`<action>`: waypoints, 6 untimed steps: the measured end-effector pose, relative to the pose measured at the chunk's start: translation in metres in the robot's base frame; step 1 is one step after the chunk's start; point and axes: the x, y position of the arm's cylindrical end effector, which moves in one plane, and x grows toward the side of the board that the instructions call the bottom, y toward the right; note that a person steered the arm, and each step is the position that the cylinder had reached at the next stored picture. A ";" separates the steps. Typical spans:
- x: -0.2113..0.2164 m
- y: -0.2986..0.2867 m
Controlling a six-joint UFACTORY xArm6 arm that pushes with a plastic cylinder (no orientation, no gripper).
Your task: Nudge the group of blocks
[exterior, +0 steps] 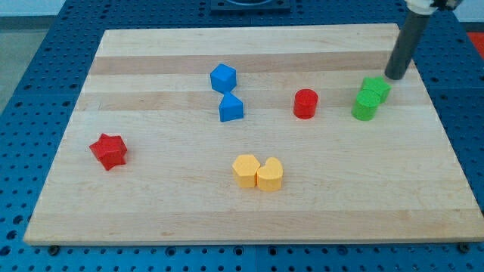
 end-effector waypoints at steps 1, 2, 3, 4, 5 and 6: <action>0.010 0.001; 0.010 0.001; 0.012 0.001; 0.019 0.001; 0.020 0.000; 0.023 -0.006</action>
